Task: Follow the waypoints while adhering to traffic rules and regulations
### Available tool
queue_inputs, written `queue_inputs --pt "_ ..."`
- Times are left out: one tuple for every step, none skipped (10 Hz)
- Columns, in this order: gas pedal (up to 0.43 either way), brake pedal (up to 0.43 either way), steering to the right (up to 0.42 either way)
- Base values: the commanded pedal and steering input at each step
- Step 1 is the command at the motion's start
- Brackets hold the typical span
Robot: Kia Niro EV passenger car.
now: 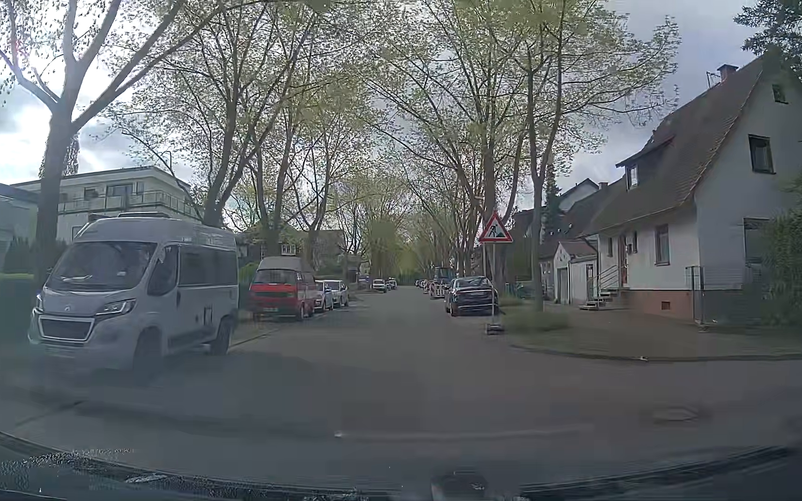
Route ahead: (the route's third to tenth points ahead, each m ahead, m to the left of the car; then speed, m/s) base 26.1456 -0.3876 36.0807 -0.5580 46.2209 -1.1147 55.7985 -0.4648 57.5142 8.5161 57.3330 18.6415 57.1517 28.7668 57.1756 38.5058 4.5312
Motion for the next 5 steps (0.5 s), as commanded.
queue_inputs --pt "0.087 0.0 -0.016" --pt "0.098 0.0 -0.017" --pt "0.098 0.0 -0.017" --pt "0.098 0.0 -0.018" --pt "0.118 0.0 -0.017"
